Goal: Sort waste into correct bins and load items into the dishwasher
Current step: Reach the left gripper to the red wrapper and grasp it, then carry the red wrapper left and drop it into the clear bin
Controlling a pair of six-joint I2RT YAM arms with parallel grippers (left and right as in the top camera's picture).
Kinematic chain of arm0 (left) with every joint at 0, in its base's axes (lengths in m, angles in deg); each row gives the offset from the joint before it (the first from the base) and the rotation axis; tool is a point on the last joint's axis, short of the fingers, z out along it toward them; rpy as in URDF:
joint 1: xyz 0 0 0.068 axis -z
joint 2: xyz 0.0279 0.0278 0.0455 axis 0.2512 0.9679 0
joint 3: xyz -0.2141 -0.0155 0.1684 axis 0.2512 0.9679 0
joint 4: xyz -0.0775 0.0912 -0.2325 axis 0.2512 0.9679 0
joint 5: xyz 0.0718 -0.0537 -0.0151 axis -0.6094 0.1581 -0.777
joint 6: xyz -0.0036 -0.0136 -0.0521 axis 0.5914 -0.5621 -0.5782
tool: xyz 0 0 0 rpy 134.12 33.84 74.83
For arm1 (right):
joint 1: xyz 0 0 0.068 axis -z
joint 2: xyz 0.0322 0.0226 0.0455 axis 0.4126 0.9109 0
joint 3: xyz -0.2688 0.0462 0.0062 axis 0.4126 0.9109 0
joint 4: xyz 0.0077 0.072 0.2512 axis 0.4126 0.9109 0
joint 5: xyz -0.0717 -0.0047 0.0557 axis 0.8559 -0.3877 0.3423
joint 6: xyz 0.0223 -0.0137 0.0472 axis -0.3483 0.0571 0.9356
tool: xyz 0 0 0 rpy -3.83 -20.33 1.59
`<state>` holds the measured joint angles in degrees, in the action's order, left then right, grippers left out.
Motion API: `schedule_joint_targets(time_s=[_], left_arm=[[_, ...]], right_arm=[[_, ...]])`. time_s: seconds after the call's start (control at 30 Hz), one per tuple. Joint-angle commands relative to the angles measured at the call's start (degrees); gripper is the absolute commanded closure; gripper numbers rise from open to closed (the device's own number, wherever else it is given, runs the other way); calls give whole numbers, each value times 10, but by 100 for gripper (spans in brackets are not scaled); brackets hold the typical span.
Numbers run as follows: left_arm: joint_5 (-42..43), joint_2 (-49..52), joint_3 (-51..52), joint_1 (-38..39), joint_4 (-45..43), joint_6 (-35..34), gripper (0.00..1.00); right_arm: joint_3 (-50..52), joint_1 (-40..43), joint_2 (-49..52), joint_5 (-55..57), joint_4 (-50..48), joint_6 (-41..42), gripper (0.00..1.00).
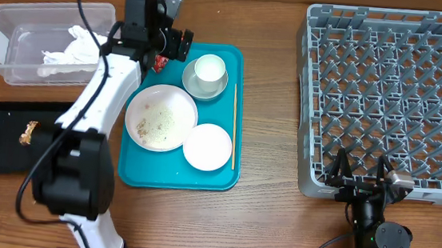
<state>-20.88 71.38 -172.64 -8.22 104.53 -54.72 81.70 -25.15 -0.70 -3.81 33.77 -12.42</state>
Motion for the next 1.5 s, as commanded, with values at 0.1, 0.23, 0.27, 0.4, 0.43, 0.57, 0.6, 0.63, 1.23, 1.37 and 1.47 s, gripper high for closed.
schedule_joint_targets(time_s=[0.1, 0.23, 0.27, 0.4, 0.43, 0.57, 0.6, 0.63, 1.23, 1.37, 1.47], left_arm=[[-50, 73, -8, -3, -9, 28, 0], [-58, 103, -8, -3, -17, 29, 0], [-58, 111, -8, -3, -20, 29, 0], [-61, 134, -8, -4, -27, 29, 0], [-61, 138, -8, -4, -28, 29, 0], [-81, 153, -8, -7, -41, 29, 1], [-86, 155, -8, -8, -43, 29, 1], [-90, 156, -8, -10, -44, 29, 2], [-54, 156, -8, -31, -23, 13, 69], [-56, 136, -18, -29, -22, -10, 96], [-56, 102, -33, -29, -24, -66, 96]], right_arm=[[6, 2, -5, -3, -4, -4, 0], [6, 2, -5, -3, -4, -4, 0], [6, 2, -5, -3, -4, -4, 0], [6, 2, -5, -3, -4, -4, 0], [6, 2, -5, -3, -4, -3, 0], [6, 2, -5, -3, -4, -4, 0], [6, 2, -5, -3, -4, -4, 0], [6, 2, -5, -3, -4, -4, 0], [6, 2, -5, -3, -4, -4, 0], [6, 2, -5, -3, -4, -4, 0], [6, 2, -5, -3, -4, -4, 0]])
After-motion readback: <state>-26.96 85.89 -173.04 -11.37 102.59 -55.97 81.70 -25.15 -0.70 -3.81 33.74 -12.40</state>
